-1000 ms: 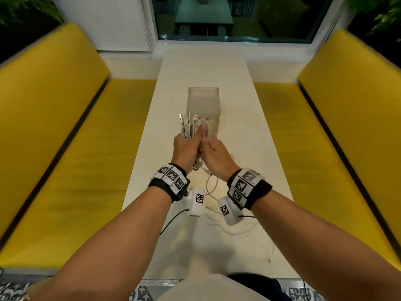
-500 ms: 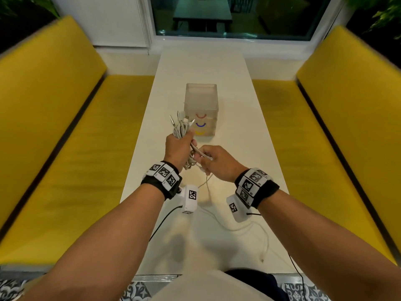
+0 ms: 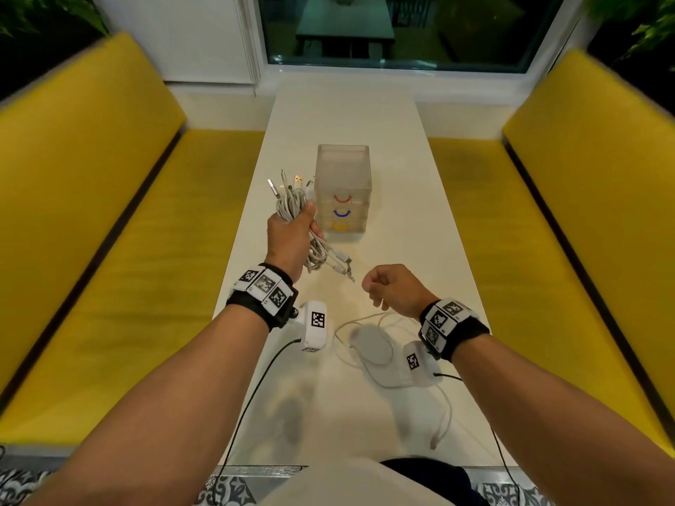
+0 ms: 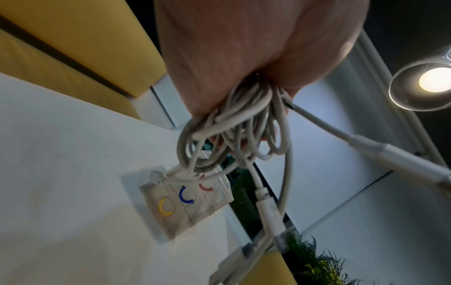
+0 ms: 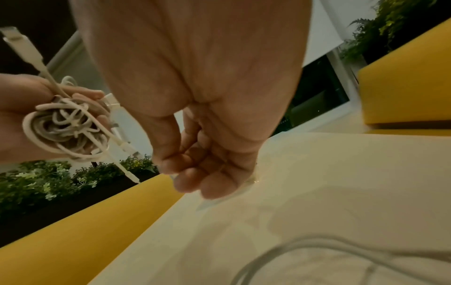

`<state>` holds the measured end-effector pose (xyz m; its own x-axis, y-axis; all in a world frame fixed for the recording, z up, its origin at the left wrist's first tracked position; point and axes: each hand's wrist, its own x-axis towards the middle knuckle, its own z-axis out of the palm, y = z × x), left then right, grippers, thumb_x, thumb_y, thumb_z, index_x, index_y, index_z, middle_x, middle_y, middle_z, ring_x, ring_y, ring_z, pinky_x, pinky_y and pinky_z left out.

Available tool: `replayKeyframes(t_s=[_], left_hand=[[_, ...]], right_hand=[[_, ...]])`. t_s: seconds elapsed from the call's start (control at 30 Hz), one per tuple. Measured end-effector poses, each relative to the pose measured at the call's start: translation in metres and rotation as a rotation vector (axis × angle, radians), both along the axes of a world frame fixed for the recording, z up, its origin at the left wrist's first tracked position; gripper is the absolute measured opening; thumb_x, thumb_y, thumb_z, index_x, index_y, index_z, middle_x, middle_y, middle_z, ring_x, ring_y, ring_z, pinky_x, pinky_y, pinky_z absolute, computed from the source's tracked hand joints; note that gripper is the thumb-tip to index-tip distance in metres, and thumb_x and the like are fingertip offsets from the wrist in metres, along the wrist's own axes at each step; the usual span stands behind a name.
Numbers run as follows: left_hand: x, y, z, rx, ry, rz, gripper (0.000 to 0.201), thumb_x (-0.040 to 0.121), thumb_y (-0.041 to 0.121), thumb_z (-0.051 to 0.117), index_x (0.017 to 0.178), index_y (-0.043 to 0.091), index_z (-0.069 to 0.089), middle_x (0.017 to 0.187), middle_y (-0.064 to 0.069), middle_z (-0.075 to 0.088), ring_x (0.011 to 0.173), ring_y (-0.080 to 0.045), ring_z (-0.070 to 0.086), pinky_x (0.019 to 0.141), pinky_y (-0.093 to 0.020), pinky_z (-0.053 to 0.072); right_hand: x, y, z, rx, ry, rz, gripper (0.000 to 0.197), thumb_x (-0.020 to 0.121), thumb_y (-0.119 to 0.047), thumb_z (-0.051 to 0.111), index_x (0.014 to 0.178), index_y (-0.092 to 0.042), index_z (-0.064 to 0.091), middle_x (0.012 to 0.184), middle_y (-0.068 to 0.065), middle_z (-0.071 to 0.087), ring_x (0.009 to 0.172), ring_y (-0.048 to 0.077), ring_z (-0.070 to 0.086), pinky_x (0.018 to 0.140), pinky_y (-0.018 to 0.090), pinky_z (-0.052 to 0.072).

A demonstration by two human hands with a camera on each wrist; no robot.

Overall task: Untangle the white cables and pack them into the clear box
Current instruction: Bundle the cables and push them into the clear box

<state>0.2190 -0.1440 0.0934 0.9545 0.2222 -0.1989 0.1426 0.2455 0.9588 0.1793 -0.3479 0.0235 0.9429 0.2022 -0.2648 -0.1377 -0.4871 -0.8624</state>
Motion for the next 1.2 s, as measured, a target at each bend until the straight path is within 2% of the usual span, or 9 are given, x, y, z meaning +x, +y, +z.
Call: replayKeyframes(t_s=[0.17, 0.23, 0.37, 0.5, 0.6, 0.7, 0.8, 1.0, 1.2], left_hand=[[-0.005, -0.005, -0.005, 0.052, -0.013, -0.043, 0.03, 0.1, 0.021, 0.061, 0.073, 0.012, 0.055, 0.046, 0.002, 0.053, 0.048, -0.024, 0.055, 0.064, -0.045, 0.051], [-0.007, -0.005, -0.006, 0.078, -0.014, -0.044, 0.026, 0.099, 0.021, 0.063, 0.076, 0.012, 0.056, 0.048, 0.003, 0.052, 0.044, -0.02, 0.054, 0.06, -0.043, 0.051], [-0.011, -0.008, -0.006, 0.124, -0.021, -0.039, 0.027, 0.097, 0.022, 0.066, 0.074, 0.013, 0.055, 0.05, 0.0, 0.048, 0.04, -0.018, 0.046, 0.047, -0.028, 0.043], [-0.013, -0.012, -0.007, 0.118, -0.021, -0.044, 0.03, 0.097, 0.02, 0.066, 0.071, 0.014, 0.053, 0.052, -0.001, 0.045, 0.039, -0.016, 0.04, 0.041, -0.024, 0.039], [-0.014, -0.014, -0.009, 0.119, -0.022, -0.05, 0.032, 0.098, 0.02, 0.065, 0.07, 0.014, 0.052, 0.052, -0.001, 0.044, 0.037, -0.015, 0.04, 0.04, -0.024, 0.038], [-0.014, -0.013, -0.008, 0.127, -0.027, -0.062, 0.031, 0.097, 0.021, 0.066, 0.07, 0.014, 0.053, 0.052, -0.001, 0.044, 0.038, -0.016, 0.039, 0.04, -0.024, 0.037], [-0.015, -0.01, -0.01, 0.152, -0.035, -0.074, 0.031, 0.097, 0.022, 0.067, 0.071, 0.013, 0.053, 0.053, -0.002, 0.045, 0.041, -0.017, 0.04, 0.041, -0.025, 0.038], [-0.018, -0.012, -0.016, 0.25, -0.053, -0.116, 0.029, 0.095, 0.026, 0.069, 0.075, 0.012, 0.053, 0.06, -0.009, 0.047, 0.045, -0.019, 0.042, 0.041, -0.024, 0.038], [-0.018, -0.016, -0.018, 0.261, -0.074, -0.128, 0.026, 0.094, 0.026, 0.071, 0.075, 0.017, 0.055, 0.063, -0.009, 0.048, 0.051, -0.021, 0.043, 0.045, -0.027, 0.039]], right_hand=[[0.01, -0.012, -0.012, -0.235, -0.039, -0.173, 0.017, 0.089, -0.011, 0.061, 0.075, -0.02, 0.064, 0.082, -0.002, 0.067, 0.076, 0.016, 0.062, 0.07, 0.028, 0.048], [0.014, -0.02, -0.017, -0.385, 0.019, -0.191, 0.014, 0.089, -0.013, 0.058, 0.078, -0.017, 0.065, 0.091, 0.003, 0.07, 0.086, 0.021, 0.065, 0.073, 0.029, 0.048], [0.01, -0.018, -0.02, -0.614, 0.165, 0.075, 0.013, 0.084, -0.012, 0.06, 0.08, -0.001, 0.066, 0.089, 0.012, 0.07, 0.08, 0.027, 0.064, 0.069, 0.033, 0.051], [-0.013, 0.009, -0.022, -0.652, 0.161, 0.355, 0.018, 0.085, -0.033, 0.074, 0.085, -0.015, 0.072, 0.092, 0.002, 0.07, 0.085, 0.019, 0.063, 0.077, 0.031, 0.052], [-0.03, 0.028, -0.038, -0.844, 0.216, 0.565, 0.039, 0.075, -0.045, 0.082, 0.094, -0.013, 0.072, 0.092, 0.001, 0.072, 0.089, 0.025, 0.067, 0.084, 0.035, 0.057], [-0.038, 0.036, -0.049, -0.957, 0.207, 0.626, 0.045, 0.067, -0.041, 0.088, 0.101, -0.017, 0.07, 0.098, 0.001, 0.073, 0.094, 0.027, 0.069, 0.079, 0.034, 0.052], [-0.042, 0.042, -0.046, -1.058, 0.148, 0.693, 0.031, 0.07, -0.029, 0.085, 0.094, -0.021, 0.067, 0.087, 0.001, 0.065, 0.09, 0.029, 0.067, 0.078, 0.037, 0.045], [-0.047, 0.043, -0.041, -1.14, 0.078, 0.696, 0.028, 0.075, -0.025, 0.08, 0.097, -0.012, 0.067, 0.096, 0.007, 0.072, 0.09, 0.031, 0.068, 0.089, 0.043, 0.041], [-0.058, 0.041, -0.042, -1.032, 0.051, 0.577, 0.026, 0.081, -0.035, 0.072, 0.091, -0.013, 0.066, 0.085, 0.005, 0.068, 0.081, 0.029, 0.07, 0.071, 0.033, 0.053]])
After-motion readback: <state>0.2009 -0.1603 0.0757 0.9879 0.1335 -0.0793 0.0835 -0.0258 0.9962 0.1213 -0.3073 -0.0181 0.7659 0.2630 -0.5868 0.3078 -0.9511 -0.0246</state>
